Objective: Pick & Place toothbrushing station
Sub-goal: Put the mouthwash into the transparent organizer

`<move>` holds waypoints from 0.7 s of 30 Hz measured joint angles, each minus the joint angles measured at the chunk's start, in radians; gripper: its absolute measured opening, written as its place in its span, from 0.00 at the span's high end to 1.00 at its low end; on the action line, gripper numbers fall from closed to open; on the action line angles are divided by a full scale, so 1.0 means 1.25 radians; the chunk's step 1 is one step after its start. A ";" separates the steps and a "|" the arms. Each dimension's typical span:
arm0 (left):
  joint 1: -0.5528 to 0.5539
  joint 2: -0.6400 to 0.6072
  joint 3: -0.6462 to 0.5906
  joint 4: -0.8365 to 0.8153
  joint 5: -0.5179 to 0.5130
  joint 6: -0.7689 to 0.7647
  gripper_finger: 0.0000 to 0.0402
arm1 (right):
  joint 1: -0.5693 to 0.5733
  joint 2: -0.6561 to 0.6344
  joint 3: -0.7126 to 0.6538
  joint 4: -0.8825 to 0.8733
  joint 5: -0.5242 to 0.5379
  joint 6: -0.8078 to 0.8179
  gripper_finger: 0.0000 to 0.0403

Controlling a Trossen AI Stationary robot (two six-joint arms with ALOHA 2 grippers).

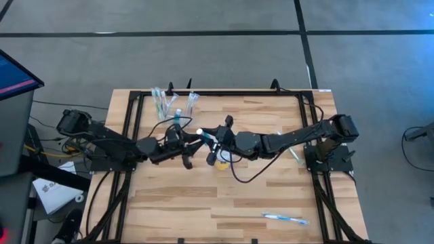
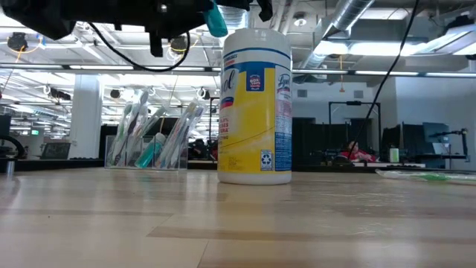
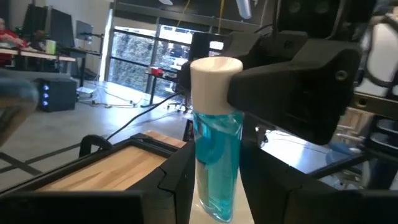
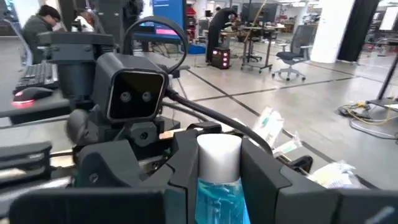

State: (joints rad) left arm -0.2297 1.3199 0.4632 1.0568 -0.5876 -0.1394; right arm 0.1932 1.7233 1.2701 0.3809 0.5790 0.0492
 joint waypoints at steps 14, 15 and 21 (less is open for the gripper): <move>0.010 0.047 0.045 0.007 -0.048 0.015 0.75 | 0.001 -0.002 0.001 -0.016 0.004 0.000 0.80; 0.010 0.047 0.045 0.007 -0.048 0.015 0.76 | 0.001 -0.002 0.001 -0.018 0.004 0.000 0.80; 0.010 0.047 0.045 0.008 -0.050 0.004 0.81 | 0.002 -0.001 0.001 -0.023 0.001 0.003 0.80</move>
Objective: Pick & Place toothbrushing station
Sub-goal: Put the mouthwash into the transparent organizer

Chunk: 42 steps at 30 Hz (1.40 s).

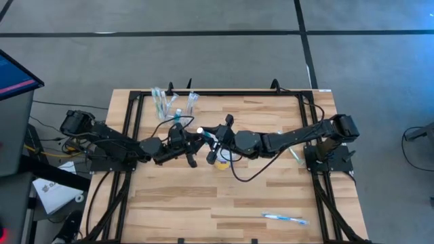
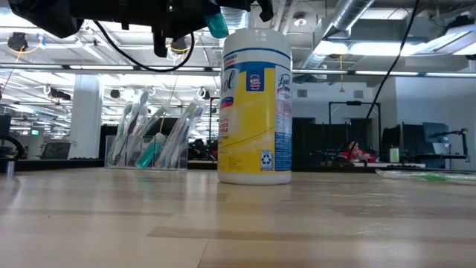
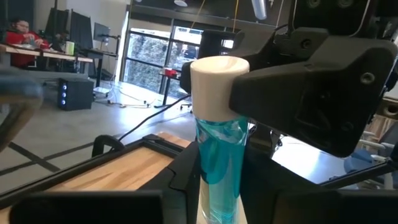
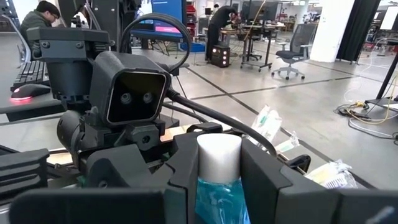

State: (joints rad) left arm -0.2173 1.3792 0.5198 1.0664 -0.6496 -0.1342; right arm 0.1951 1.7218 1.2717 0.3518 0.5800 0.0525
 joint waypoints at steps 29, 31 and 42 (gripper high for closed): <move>-0.017 -0.022 0.002 -0.081 -0.128 -0.004 0.81 | 0.015 -0.026 -0.002 -0.080 0.065 -0.048 0.70; -0.022 -0.035 -0.004 -0.102 -0.142 -0.003 0.81 | 0.019 -0.037 -0.002 -0.100 0.075 -0.049 0.69; -0.024 -0.135 -0.093 -0.123 -0.204 -0.010 0.82 | 0.023 -0.093 -0.001 -0.188 0.082 -0.044 0.69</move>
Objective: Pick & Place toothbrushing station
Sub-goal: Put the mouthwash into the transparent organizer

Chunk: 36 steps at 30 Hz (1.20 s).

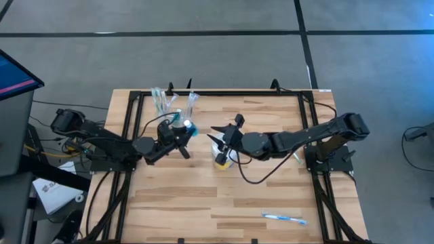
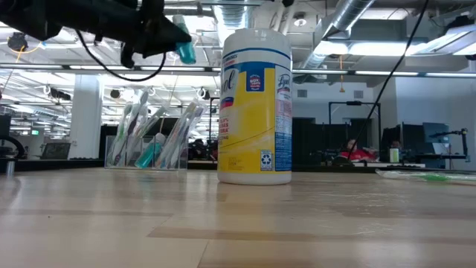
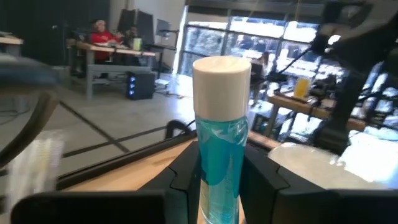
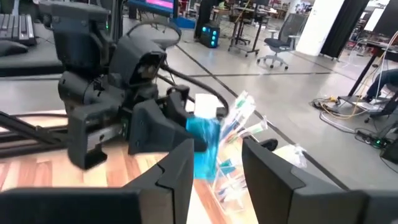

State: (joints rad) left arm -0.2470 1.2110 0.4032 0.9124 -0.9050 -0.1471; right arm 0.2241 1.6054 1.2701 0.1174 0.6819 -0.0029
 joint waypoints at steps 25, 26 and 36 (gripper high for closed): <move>0.010 -0.021 -0.022 -0.234 -0.204 -0.091 0.81 | 0.013 -0.046 0.000 -0.107 0.020 -0.004 0.70; 0.015 -0.021 -0.022 -0.249 -0.204 -0.102 0.81 | 0.013 -0.046 0.000 -0.108 0.020 -0.004 0.70; 0.066 -0.021 -0.022 -0.376 -0.191 -0.215 0.81 | 0.014 -0.046 0.000 -0.109 0.021 -0.005 0.70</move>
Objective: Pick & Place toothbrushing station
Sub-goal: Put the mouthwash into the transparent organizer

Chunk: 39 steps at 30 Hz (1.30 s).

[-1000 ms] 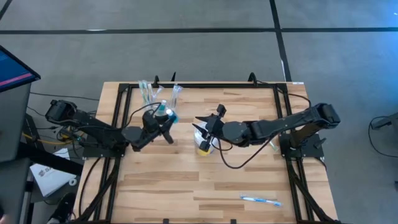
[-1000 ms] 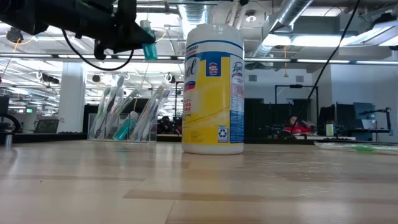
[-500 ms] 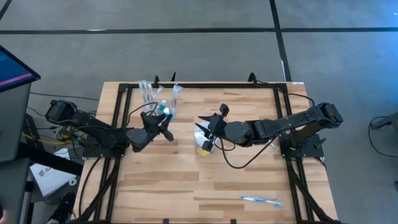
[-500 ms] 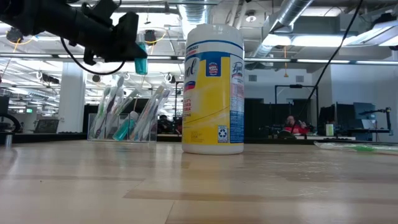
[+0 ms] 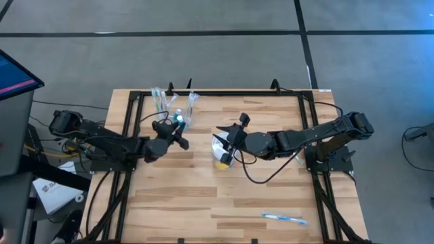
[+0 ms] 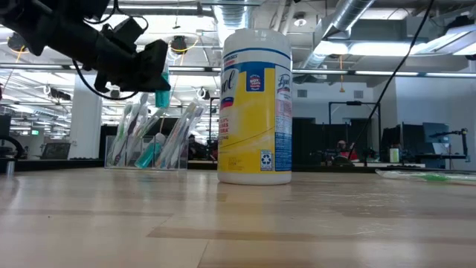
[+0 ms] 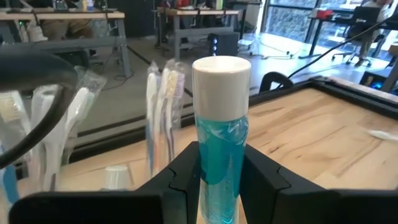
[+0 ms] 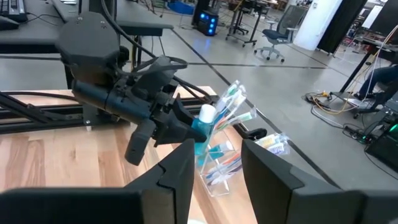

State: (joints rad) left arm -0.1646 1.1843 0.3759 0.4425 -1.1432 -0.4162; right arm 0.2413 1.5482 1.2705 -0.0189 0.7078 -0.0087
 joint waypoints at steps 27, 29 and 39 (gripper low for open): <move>0.170 0.000 -0.056 -0.089 0.070 -0.134 0.81 | -0.001 0.001 0.000 -0.003 0.000 -0.014 0.70; 0.181 0.000 -0.056 -0.090 0.070 -0.134 0.81 | -0.001 0.001 0.000 -0.003 0.000 -0.014 0.70; 0.223 0.026 -0.056 -0.090 0.076 -0.127 0.81 | -0.002 0.001 0.000 -0.002 0.000 -0.022 0.70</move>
State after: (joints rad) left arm 0.1137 1.2170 0.3054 0.3295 -1.0479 -0.5754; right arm 0.2394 1.5494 1.2705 -0.0211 0.7078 -0.0368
